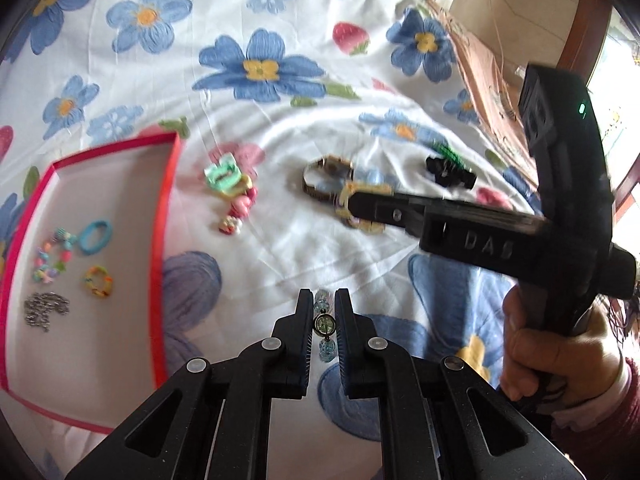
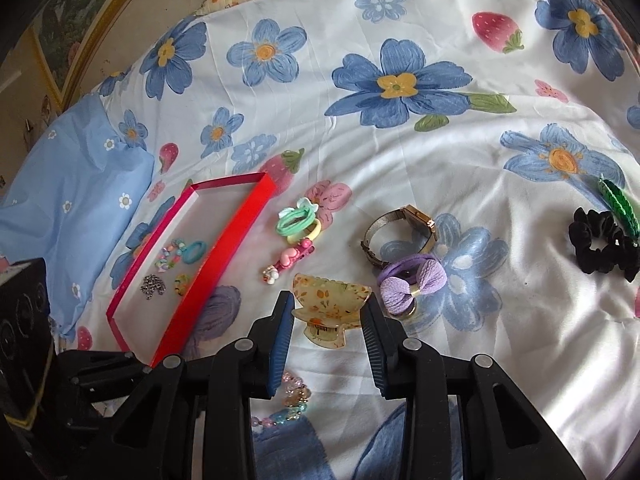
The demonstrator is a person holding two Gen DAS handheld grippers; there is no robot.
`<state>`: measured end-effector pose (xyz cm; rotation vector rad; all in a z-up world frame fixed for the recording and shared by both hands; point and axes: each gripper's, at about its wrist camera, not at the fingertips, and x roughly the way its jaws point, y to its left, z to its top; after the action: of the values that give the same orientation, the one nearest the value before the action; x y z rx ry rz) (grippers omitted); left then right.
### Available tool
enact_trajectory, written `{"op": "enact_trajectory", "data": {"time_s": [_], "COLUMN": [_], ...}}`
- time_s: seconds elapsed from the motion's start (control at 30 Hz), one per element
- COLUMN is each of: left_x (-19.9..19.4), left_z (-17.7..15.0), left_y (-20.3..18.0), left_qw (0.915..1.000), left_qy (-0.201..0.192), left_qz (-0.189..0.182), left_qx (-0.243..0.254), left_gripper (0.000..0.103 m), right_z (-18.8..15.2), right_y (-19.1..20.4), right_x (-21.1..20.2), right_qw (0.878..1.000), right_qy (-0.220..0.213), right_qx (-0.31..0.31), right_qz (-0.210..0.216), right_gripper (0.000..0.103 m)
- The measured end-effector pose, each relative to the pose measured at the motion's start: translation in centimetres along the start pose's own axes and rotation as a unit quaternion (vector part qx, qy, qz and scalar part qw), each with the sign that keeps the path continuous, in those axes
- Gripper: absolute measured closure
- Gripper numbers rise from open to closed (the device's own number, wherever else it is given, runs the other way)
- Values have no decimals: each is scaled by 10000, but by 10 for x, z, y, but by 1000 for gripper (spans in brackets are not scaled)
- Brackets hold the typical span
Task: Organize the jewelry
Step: 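Grasp the crystal bead bracelet with the left tool while the right tool reaches the yellow claw clip, then carry the bracelet with the left tool while the right tool carries the yellow claw clip into the box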
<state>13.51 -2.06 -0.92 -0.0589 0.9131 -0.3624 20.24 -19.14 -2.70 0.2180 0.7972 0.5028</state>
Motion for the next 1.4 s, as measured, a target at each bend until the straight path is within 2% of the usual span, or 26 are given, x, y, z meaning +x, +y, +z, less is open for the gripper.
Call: {"op": "enact_trajectory", "data": {"time_s": [0.5, 0.9, 1.13, 1.4], "left_x": [-63, -99, -108, -102], "left_z": [-9, -14, -20, -26], "left_y": [28, 72, 104, 134], "left_qw": [9979, 9922, 9867, 9821], "left_qy": [-556, -867, -967, -901], "left_qz": [94, 468, 703, 832], "left_qx": [-308, -766, -1099, -1427], "left_gripper": [94, 94, 94, 94], "right_z": [-6, -7, -6, -7], "right_y": [41, 83, 114, 150], "right_x": [-8, 10, 27, 55], "right_qw": [9994, 9970, 9938, 9885], "right_qy": [-45, 128, 233, 434], "right_qx": [-237, -572, -824, -1117], "right_qz": [251, 499, 702, 922], "right_gripper": [69, 69, 69, 69]}}
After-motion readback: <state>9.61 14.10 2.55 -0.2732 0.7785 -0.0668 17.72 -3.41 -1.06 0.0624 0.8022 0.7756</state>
